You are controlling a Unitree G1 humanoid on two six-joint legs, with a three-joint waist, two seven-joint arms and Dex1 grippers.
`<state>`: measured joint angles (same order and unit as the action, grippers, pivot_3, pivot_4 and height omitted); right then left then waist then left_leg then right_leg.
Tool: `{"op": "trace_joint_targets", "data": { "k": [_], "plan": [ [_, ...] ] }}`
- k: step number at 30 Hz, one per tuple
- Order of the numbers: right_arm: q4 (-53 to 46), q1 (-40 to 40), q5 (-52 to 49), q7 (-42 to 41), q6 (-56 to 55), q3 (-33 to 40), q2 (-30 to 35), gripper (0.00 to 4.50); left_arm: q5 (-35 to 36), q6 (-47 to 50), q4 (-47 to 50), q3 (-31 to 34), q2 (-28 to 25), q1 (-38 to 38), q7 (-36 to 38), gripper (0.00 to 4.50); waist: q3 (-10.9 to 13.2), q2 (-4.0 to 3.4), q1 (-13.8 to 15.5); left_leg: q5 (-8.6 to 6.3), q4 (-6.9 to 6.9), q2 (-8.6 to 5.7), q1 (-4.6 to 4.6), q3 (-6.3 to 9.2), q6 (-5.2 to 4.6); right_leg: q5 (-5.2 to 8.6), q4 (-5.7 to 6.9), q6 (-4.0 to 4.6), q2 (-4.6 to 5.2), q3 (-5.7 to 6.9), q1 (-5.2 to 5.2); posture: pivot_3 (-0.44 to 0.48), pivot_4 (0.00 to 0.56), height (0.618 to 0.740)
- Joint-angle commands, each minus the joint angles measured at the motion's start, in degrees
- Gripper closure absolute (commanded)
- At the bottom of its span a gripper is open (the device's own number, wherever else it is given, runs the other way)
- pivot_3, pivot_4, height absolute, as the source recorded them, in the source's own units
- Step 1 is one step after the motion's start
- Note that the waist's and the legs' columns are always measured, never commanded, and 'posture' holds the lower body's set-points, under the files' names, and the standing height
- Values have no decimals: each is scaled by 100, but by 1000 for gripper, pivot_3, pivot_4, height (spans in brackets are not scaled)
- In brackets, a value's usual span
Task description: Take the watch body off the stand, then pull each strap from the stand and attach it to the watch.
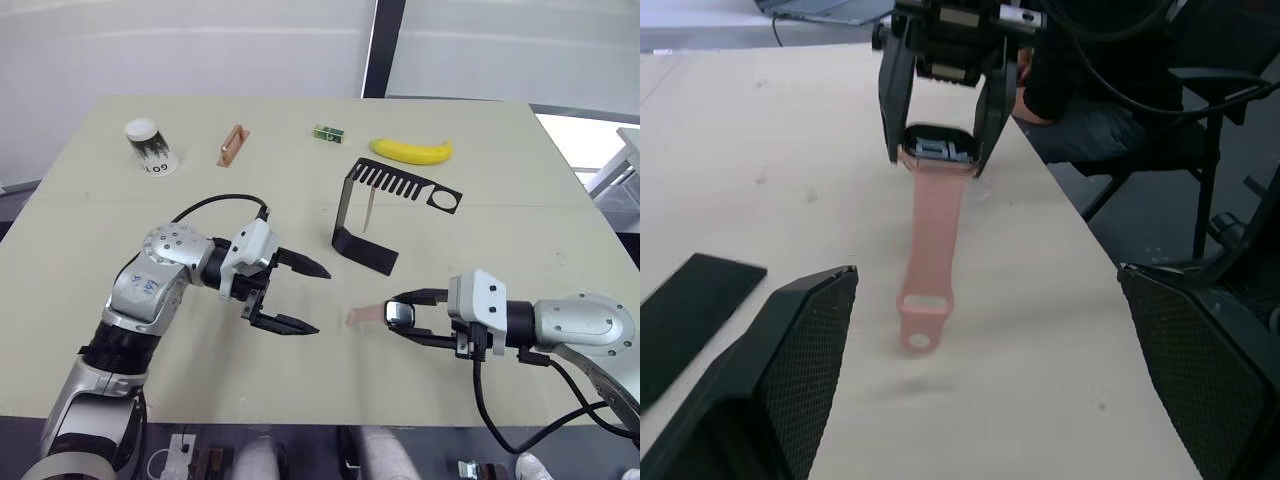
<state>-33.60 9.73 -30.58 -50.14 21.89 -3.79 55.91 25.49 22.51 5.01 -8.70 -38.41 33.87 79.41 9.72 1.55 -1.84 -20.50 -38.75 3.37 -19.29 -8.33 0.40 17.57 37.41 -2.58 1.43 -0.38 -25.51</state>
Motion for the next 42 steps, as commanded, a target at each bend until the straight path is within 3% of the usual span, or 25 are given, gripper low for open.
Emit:
{"op": "trace_joint_targets", "data": {
  "k": [1, 7, 15, 17, 21, 24, 27, 33, 38, 42],
  "plan": [
    [33, 268, 256, 21, 134, -488, -425, 2892, 6, -65, 278, 320, -442, -313, 56, 22, 0, 0, -12, -1, -1, 2, 2, 0, 2, 1, 2, 2, -1, 0, 0, 0, 150, 740],
    [707, 500, 1219, -25, 185, -1653, -1156, 2892, -229, -504, 241, 489, -1144, -882, 197, 22, -1, 2, 9, -12, -18, 7, -2, -1, -1, 6, 7, 10, 0, 5, -2, 0, 150, 740],
    [1138, 711, 1815, -262, 279, -2064, -1288, 2892, -291, -630, 456, 337, -1019, -1057, -46, 22, -1, 2, 26, -21, -30, 7, -8, -4, -11, 6, 9, 9, 1, 8, -2, 0, 150, 740],
    [1010, 753, 1625, -375, 383, -1890, -1292, 1871, -281, -612, 490, 329, -914, -1040, -159, 0, -1, 2, 26, -22, -30, 7, -6, -3, -9, 6, 11, 9, 1, 8, -2, 0, 150, 740],
    [598, 619, 1095, -556, 549, -1167, -1069, 50, -213, -493, 527, 342, -770, -1035, -289, 0, -1, 2, 19, -22, -31, 7, -5, -5, -9, 5, 14, 8, 0, 6, -2, 0, 150, 740],
    [251, 103, 555, -670, 648, -225, -732, 50, -19, -244, 595, 504, -737, -1118, -412, 0, -1, 2, 29, -23, -30, 8, -5, -2, -7, 5, 16, 8, 0, 8, -2, 0, 150, 740],
    [110, -898, 55, -755, 795, 1324, -442, 50, 358, 297, 612, 1007, -884, -1364, -658, 0, -1, 4, 44, -26, -28, 8, -4, -1, -8, 5, 12, 7, 1, 7, 1, 0, 150, 740],
    [404, -2459, -468, -475, 1018, 3983, -901, 50, 828, 954, 41, 2576, -657, -1947, -1923, 0, -3, 7, 14, -27, -26, 10, 9, -2, -8, 5, 16, 6, 0, 2, 9, 0, 150, 740],
    [735, -3214, -423, -270, 807, 5095, -1392, 50, 630, 633, -165, 3473, -502, -2642, -2655, 0, -3, 7, 10, -29, -20, 13, 13, -5, -2, 5, 13, 7, -1, 1, 11, 0, 150, 740],
    [669, -3148, -528, -171, 782, 4956, -1491, 50, 659, 576, -87, 3323, -536, -2627, -2637, 0, -9, 15, 20, -29, -21, 11, 13, -5, -2, 5, 11, 8, 1, 1, 13, 0, 150, 740]
  ]
}}
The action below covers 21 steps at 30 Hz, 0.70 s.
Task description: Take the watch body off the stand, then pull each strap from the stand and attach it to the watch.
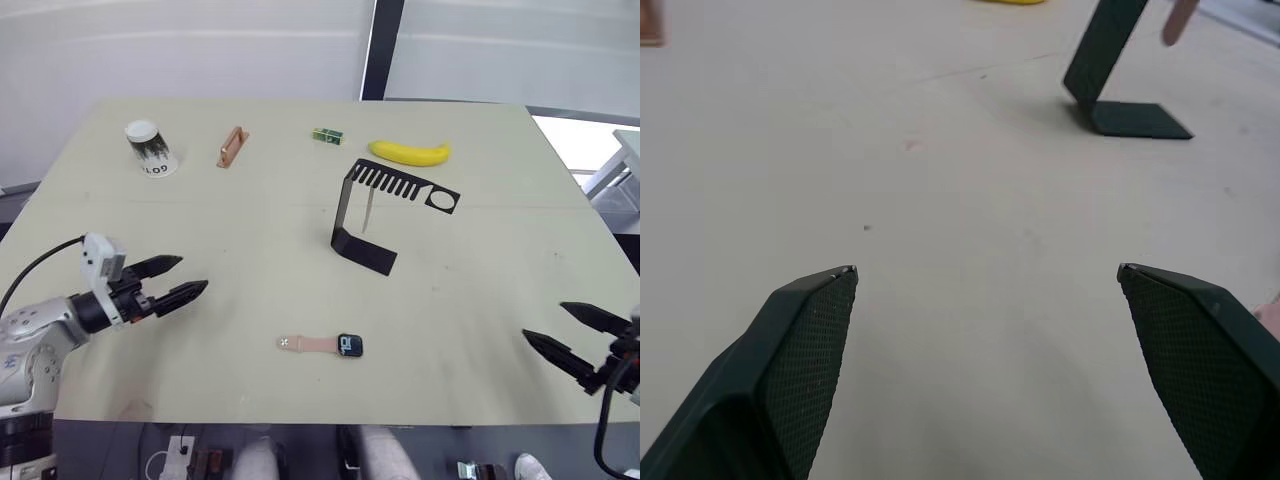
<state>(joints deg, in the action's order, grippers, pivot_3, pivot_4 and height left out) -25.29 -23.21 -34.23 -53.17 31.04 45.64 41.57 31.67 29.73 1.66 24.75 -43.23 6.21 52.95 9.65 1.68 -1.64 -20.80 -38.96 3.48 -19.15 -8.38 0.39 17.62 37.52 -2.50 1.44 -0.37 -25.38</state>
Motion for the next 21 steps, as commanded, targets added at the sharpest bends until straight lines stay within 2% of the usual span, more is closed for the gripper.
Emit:
{"op": "trace_joint_targets", "data": {
  "k": [1, 5, 8, 11, 14, 17, 20, 21],
  "plan": [
    [-164, 258, -163, 161, -150, -146, -56, 50, 35, -152, 369, -167, -48, 204, 38, 0, -2, 3, 1, 0, 0, 0, 2, 0, 1, 0, 0, 0, 0, 0, 3, 0, 150, 740],
    [-287, 887, -151, 449, -91, -917, -103, 50, 245, 56, 812, -572, 22, 603, 63, 0, -1, 2, -3, 0, 0, -2, 0, 0, 2, 0, 2, 0, 0, 1, 1, 0, 150, 740],
    [-334, 1791, 144, 921, -9, -2019, -254, 50, 373, 290, 1431, -1121, 298, 1058, -142, 0, -1, 1, -15, 1, -2, -3, 0, -1, 6, 0, 7, 0, -1, 0, 1, 0, 150, 740],
    [-100, 2789, 603, 1623, 80, -3081, -756, 50, 430, 450, 1915, -1497, 743, 1377, -586, 0, -1, 0, -37, 4, -5, -4, 1, -3, 11, 0, 17, 0, -3, -4, -3, 0, 150, 740],
    [364, 3431, 1027, 2139, 81, -3744, -1280, 50, 398, 518, 2153, -1651, 1028, 1498, -943, 0, 0, -2, -38, 7, -6, -3, -2, -3, 17, 1, 23, 2, -8, -5, -12, 0, 150, 740],
    [1101, 3933, 1535, 2463, -147, -4289, -1684, 832, 425, 586, 2311, -1724, 1254, 1519, -1243, 0, 0, -2, -29, 8, -10, -1, -3, -2, 17, 1, 24, 3, -8, -4, -13, 0, 150, 740],
    [1754, 4310, 1848, 2657, -421, -4481, -1970, 2406, 362, 558, 2398, -1820, 1320, 1498, -1339, 0, 1, -3, -27, 9, -14, -3, -4, -5, 15, 1, 25, 3, -5, -4, -13, 0, 150, 740],
    [1869, 4379, 1903, 2656, -503, -4513, -2011, 2705, 357, 552, 2406, -1838, 1330, 1503, -1365, 0, 1, -3, -27, 9, -13, -3, -5, -4, 15, 1, 24, 3, -5, -4, -14, 0, 150, 740]
  ]
}}
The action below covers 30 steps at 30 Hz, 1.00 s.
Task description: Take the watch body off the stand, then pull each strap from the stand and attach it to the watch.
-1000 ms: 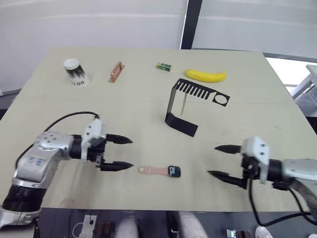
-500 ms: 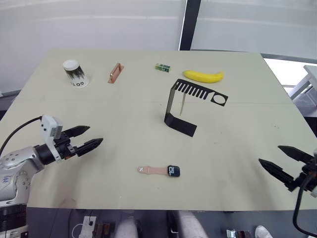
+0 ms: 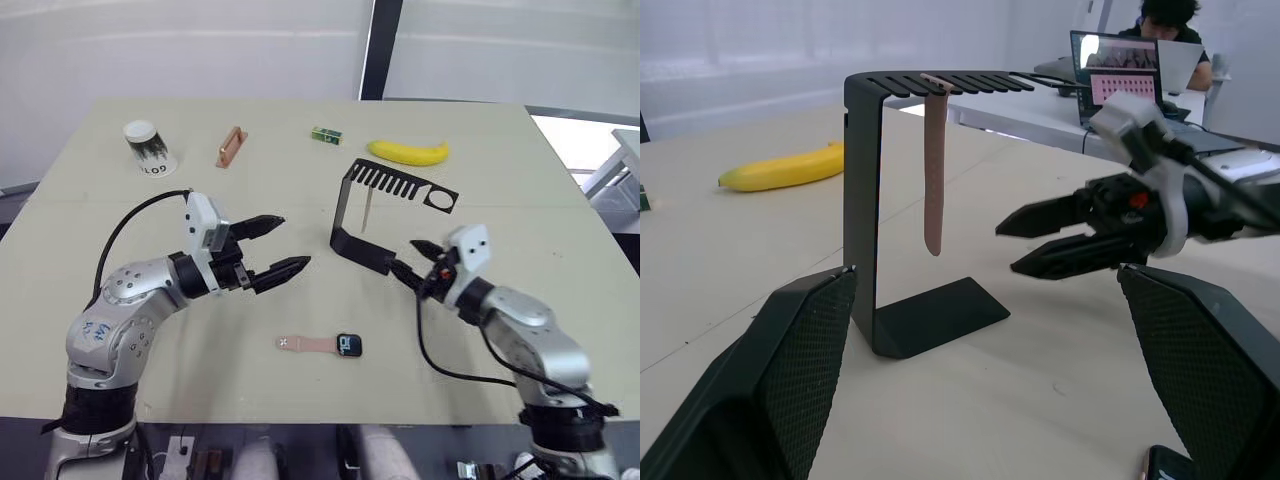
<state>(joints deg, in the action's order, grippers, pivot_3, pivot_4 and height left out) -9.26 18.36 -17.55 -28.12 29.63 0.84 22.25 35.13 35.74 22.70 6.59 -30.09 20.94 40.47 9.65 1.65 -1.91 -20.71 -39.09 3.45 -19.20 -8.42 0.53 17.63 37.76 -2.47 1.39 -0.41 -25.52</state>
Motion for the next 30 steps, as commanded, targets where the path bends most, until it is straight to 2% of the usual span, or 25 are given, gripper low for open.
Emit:
{"op": "trace_joint_targets", "data": {
  "k": [1, 2, 3, 4, 9, 13, 18, 23, 26, 28, 30],
  "plan": [
    [385, 282, 283, 140, -435, -62, -107, 3348, 1, -67, 309, -46, 24, 33, -141, 0, 0, 0, 0, 0, 0, 0, 0, 0, 0, 0, 0, 0, 0, 1, 0, 0, 150, 740],
    [529, 367, 327, 126, -486, -109, -163, 3741, -17, -106, 305, -84, 15, 26, -123, 0, 0, 0, 0, 0, 1, 1, 0, 1, 0, 0, 0, 0, 0, 1, 0, 0, 150, 740],
    [656, 441, 355, 127, -516, -137, -223, 4320, -46, -149, 306, -128, 2, 18, -102, 0, 0, 0, 0, 0, 0, 1, 0, 1, 0, 0, -1, 0, 0, 1, 0, 0, 150, 740],
    [786, 514, 388, 146, -546, -151, -292, 4474, -65, -180, 305, -161, -6, 7, -84, 0, 0, 0, -1, 0, 0, 1, -1, 1, 0, 0, -1, 0, 0, 1, 0, 0, 150, 740],
    [1380, 703, 601, 228, -266, -270, -409, 4474, -147, -280, 315, -313, -86, -54, 32, 0, 0, -1, -29, 0, 0, 3, 1, 0, 0, 0, 2, 0, -1, 2, 0, 0, 150, 740],
    [1418, 552, 678, 200, 150, -412, -387, 4474, -312, -434, 281, -496, -48, -83, 51, 0, -5, -1, -43, 0, 0, 4, 2, 2, 0, 0, 2, 0, 0, 2, 2, 0, 150, 740],
    [1182, 432, 649, 237, 374, -344, -426, 4474, -380, -302, 308, -815, 533, 17, -507, 0, -9, 0, -36, 0, 0, 3, 3, 3, 0, 0, 2, 0, 1, 2, 5, 0, 150, 740],
    [1075, 422, 622, 251, 520, -287, -434, 4474, -1045, -446, -1, -1278, 1177, 214, -1238, 0, -13, 3, -25, 0, 0, 2, 5, 2, 0, 0, 2, 0, 1, 1, 6, 0, 150, 740],
    [997, 363, 699, 286, 541, -333, -421, 4500, -1571, -568, -245, -1615, 1530, 351, -1674, 784, -16, 3, -20, 0, 1, 1, 5, 1, 0, 0, 1, -1, 0, 0, 6, 0, 150, 740],
    [914, 317, 704, 321, 579, -338, -435, 4500, -1891, -587, -373, -1799, 1691, 427, -1913, 1577, -16, 4, -26, 0, 0, 1, 4, 1, 0, 0, 0, -1, 0, 1, 6, 0, 150, 740],
    [825, 264, 678, 357, 639, -325, -455, 4500, -2152, -615, -509, -1875, 1872, 513, -2185, 1577, -16, 4, -13, 0, 1, 2, 5, 2, 0, 0, 1, -1, 0, 1, 6, 0, 150, 740]
  ]
}}
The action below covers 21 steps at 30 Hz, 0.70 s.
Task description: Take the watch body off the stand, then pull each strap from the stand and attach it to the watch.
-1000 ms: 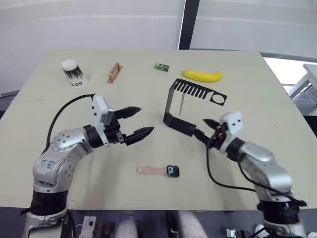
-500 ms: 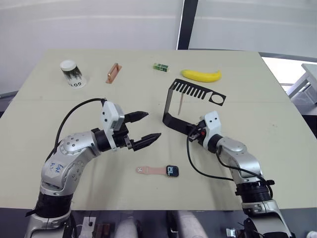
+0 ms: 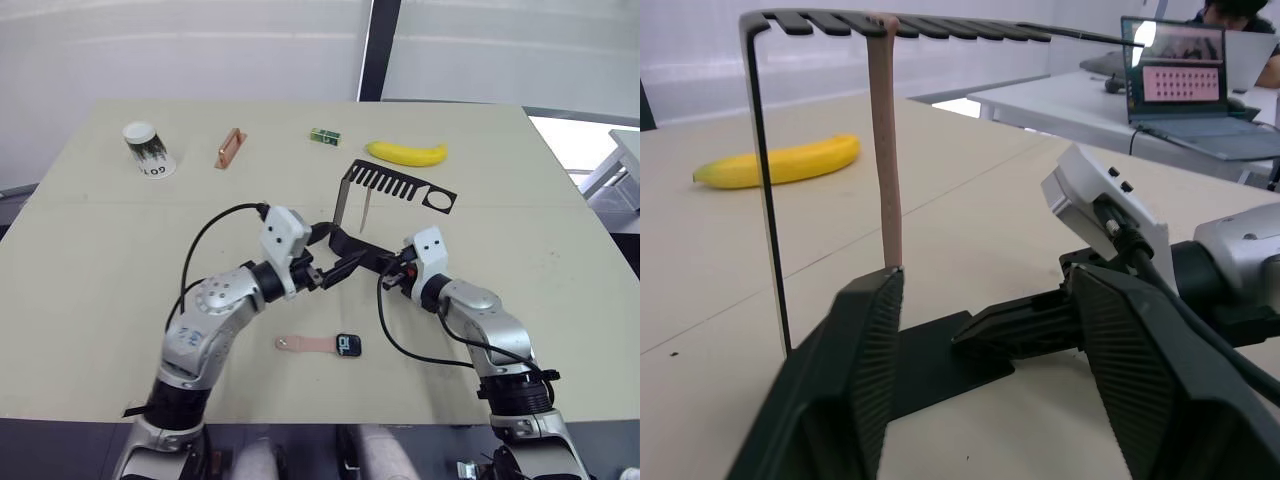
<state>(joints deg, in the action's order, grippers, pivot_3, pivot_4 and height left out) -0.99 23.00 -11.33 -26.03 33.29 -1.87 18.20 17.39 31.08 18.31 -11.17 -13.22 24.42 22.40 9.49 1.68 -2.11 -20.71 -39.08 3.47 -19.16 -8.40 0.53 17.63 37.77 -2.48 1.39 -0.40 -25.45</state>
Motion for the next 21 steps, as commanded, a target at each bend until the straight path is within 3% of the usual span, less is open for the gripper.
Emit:
{"op": "trace_joint_targets", "data": {
  "k": [1, 13, 21],
  "plan": [
    [-37, -222, 49, 162, 295, -55, -56, 4500, -457, -197, -136, -125, 261, 210, -438, 1577, 0, 0, 9, 0, 0, 0, 0, -1, 0, 0, 0, 0, 0, -1, 0, 0, 150, 740],
    [3, -158, 81, 222, 249, -121, -147, 4500, -1136, -760, -1488, -211, 1148, 957, -900, 1577, -2, 2, 25, 0, 0, 0, 1, -4, -1, 0, -1, 0, -1, -1, 0, 0, 150, 740],
    [-2, -186, 73, 180, 385, -209, -146, 4500, -1466, -1172, -2130, -248, 1458, 1186, -1039, 1577, -1, 2, 25, 0, 0, 0, 0, -4, -1, 0, -3, 0, -1, -1, 0, 0, 150, 740]
  ]
}}
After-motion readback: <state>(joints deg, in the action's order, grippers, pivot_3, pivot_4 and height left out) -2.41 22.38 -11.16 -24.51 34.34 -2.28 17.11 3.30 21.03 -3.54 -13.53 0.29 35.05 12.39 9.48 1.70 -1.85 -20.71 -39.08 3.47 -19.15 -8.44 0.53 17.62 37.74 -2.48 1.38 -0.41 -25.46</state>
